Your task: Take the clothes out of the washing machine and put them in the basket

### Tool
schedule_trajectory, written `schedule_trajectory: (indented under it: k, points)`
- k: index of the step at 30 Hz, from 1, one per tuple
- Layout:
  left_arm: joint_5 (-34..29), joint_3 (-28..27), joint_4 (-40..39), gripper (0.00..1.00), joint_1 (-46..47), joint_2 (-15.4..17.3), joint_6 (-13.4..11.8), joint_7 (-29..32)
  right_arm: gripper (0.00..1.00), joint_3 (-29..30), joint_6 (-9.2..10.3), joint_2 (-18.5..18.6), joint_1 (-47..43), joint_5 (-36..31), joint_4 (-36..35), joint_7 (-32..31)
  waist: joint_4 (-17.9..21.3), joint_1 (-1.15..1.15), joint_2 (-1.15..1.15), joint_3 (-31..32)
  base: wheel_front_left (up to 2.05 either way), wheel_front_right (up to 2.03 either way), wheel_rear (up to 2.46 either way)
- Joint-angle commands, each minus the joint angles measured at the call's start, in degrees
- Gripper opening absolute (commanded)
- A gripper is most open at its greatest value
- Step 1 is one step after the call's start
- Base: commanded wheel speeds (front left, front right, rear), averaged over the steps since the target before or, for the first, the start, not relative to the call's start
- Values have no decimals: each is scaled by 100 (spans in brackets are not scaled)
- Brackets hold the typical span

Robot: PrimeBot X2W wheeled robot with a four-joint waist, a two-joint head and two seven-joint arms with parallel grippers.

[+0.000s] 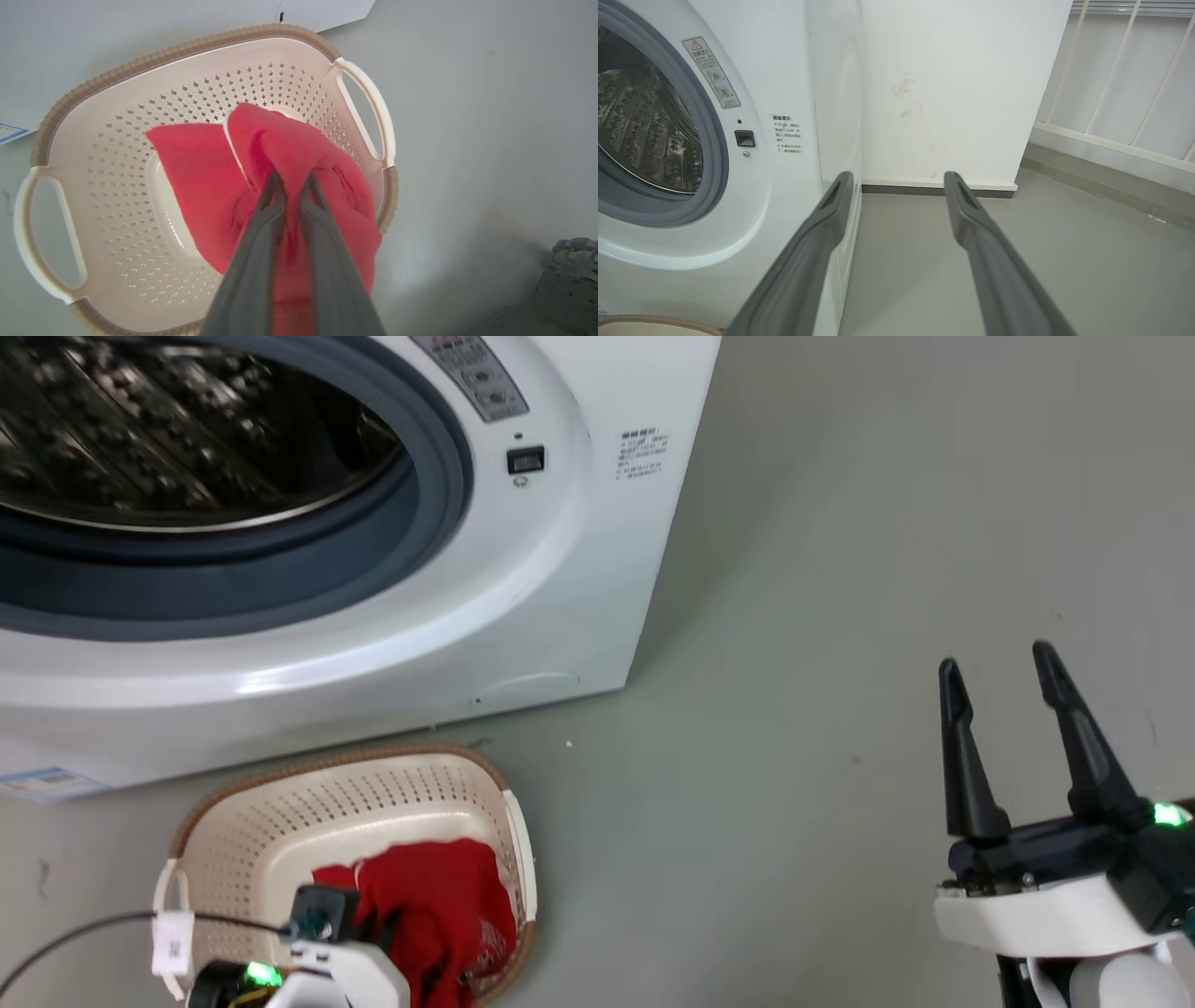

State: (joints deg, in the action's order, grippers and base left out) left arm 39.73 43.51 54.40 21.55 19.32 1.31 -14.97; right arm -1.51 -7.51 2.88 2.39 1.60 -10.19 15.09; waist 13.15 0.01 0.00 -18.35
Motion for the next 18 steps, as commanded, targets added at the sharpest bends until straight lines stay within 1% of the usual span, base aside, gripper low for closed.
schedule_trajectory:
  k: [1, 9, 15, 18]
  points:
    - [-19, -68, 115, 0, 211, -33, 38, -30, 100, -6, 4, 0, 131, 58, -49, 12, 62, -1, 0, -344, 0, 0, 0]
    - [-185, -118, 990, 0, 1151, -59, 211, -20, 100, 38, 4, 0, 546, 146, -199, 11, 78, -1, 0, -1172, 0, 0, 0]
    - [-191, -70, 1563, 0, 1720, -138, 310, 179, 100, 97, 4, -1, 770, 149, -250, 12, 51, -1, 0, -1670, 0, 0, 0]
    - [-139, -97, 1718, 0, 1881, -141, 303, 300, 100, 121, 4, 0, 865, 157, -267, 12, 28, -1, 0, -1861, 0, 0, 0]
